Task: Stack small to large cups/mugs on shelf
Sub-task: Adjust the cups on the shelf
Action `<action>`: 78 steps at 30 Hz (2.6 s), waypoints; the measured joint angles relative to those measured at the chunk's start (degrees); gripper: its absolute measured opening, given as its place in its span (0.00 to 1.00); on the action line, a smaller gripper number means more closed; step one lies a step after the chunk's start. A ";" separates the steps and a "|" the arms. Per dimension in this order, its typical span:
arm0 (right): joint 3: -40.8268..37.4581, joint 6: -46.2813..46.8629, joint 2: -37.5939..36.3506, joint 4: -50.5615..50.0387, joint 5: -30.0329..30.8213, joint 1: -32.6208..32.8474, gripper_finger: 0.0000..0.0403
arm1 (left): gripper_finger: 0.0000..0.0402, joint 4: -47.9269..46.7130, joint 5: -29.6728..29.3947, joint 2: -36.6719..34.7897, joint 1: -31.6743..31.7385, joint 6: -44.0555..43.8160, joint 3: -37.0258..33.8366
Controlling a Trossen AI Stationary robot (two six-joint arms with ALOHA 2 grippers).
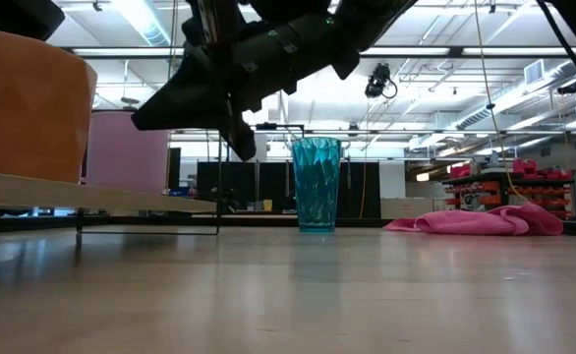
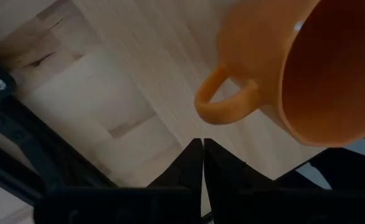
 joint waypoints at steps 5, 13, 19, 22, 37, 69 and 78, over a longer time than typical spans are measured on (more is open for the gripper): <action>0.00 -0.01 0.00 1.15 0.11 0.65 0.00 | 0.06 3.74 -0.02 2.47 0.07 1.32 0.00; 0.00 1.30 0.00 3.08 0.30 1.06 0.00 | 0.03 5.27 -0.13 5.13 0.20 1.62 0.00; 0.00 2.37 0.00 3.70 0.26 1.60 0.00 | 0.05 8.54 -1.72 5.06 0.85 1.49 0.00; 0.00 2.39 0.00 4.07 0.28 1.80 0.00 | 0.04 8.70 -2.10 5.06 0.85 1.62 0.00; 0.00 4.53 0.00 7.00 0.54 1.17 0.00 | 0.05 9.70 -3.48 5.06 0.85 1.03 0.00; -0.02 4.36 0.00 3.05 0.54 0.90 0.00 | 0.06 9.59 -6.32 4.45 0.50 -0.53 0.01; 0.00 4.33 0.00 3.66 0.56 0.73 0.00 | 0.03 9.57 -7.24 -0.44 0.30 -2.02 0.11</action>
